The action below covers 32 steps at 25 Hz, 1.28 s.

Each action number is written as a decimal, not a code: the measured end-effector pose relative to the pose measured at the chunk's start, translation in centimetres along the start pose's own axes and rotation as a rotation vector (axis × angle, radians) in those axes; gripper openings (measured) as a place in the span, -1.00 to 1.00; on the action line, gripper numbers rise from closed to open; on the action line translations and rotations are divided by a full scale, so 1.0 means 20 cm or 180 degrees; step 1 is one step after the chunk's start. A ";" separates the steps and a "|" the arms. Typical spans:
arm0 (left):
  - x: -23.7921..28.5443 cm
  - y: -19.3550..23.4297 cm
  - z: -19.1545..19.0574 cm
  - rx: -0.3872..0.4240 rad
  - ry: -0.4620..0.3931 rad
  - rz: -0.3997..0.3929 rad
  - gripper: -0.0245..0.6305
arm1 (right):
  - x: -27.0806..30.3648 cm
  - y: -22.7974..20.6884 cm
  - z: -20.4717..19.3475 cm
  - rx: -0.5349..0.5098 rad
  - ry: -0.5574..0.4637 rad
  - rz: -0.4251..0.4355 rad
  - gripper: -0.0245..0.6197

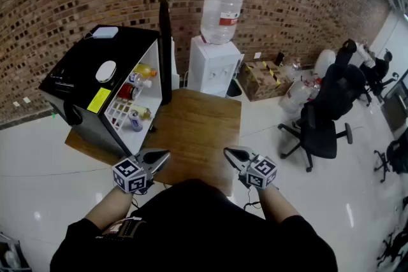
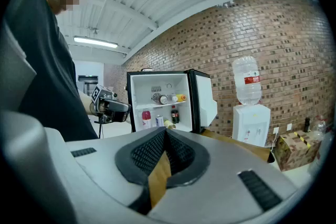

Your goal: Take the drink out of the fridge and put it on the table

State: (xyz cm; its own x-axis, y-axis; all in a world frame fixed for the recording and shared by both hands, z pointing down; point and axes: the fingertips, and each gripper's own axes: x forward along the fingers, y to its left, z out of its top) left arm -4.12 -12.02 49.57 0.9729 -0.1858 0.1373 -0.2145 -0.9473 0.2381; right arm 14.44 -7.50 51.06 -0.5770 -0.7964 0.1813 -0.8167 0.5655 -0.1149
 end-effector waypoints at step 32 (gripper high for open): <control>-0.07 0.54 -0.29 -0.0529 0.0656 0.2222 -0.94 | 1.41 -0.11 -0.19 0.0703 -0.0295 0.1191 -0.89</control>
State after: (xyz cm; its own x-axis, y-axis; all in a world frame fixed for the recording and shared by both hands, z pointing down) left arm -8.33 -20.51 57.50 0.5735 -0.6615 0.4833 -0.8026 -0.5720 0.1695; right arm 0.04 -30.47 60.25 -0.8236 -0.5671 0.0005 -0.5284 0.7671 -0.3637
